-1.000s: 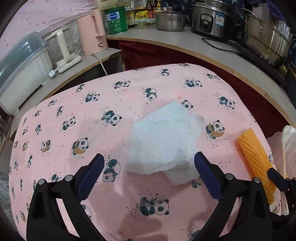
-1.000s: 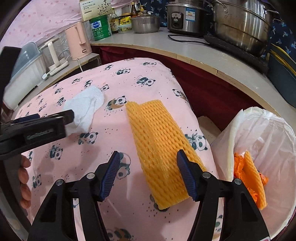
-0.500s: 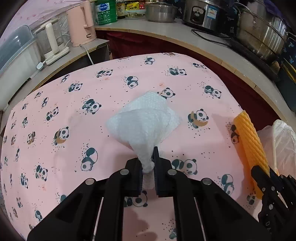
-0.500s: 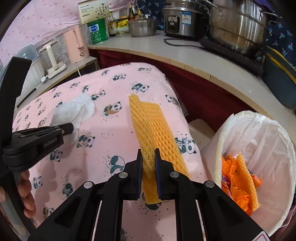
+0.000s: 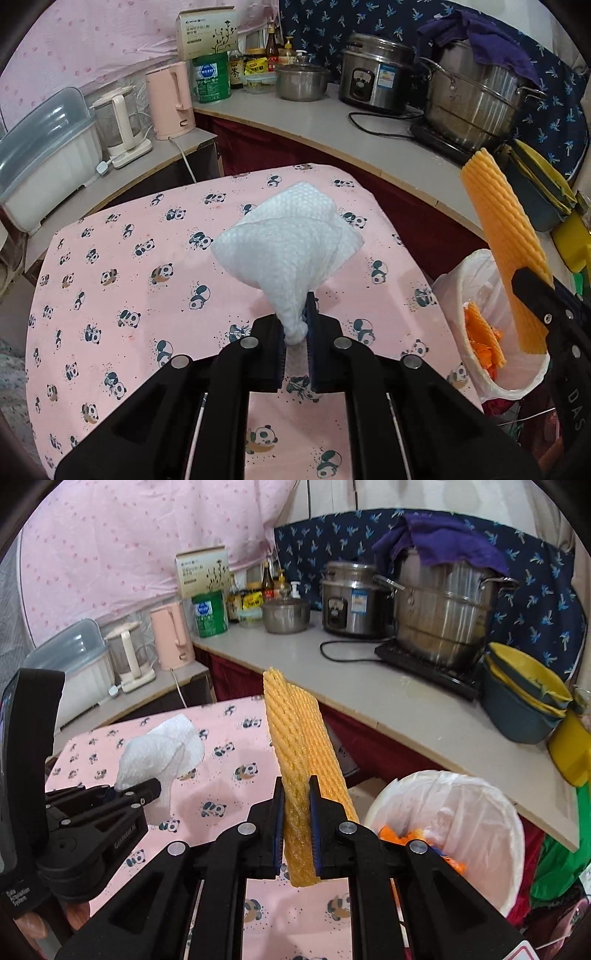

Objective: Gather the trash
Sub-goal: 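Carry the paper towel and foam sleeve over the trash bin with both tools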

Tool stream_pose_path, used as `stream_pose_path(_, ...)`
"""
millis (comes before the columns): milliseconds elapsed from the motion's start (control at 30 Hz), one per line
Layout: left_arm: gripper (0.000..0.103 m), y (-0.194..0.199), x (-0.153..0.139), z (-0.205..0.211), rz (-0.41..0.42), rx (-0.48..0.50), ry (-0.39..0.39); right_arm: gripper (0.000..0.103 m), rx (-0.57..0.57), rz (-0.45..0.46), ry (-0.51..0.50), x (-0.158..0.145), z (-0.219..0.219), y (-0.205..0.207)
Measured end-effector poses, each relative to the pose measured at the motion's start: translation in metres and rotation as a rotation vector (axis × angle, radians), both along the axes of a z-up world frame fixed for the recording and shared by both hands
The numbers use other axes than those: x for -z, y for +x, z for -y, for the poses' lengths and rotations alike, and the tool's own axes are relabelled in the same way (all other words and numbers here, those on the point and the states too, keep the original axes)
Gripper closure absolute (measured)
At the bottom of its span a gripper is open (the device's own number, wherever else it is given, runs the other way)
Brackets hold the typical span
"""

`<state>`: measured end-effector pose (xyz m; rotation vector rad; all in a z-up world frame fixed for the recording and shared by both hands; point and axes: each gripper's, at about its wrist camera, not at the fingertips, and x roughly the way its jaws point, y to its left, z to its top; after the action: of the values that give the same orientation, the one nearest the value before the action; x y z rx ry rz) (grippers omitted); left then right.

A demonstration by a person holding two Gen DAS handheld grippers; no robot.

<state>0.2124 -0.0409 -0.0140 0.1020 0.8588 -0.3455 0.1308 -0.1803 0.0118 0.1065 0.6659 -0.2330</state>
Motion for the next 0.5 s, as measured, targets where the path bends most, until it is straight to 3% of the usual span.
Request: stream_pose_path(500,0.095,-0.073,-0.043,0.037,0.081,0.094,-0.01,0.091,0.082,0.095,-0.006,-0.043,0.033,-0.076)
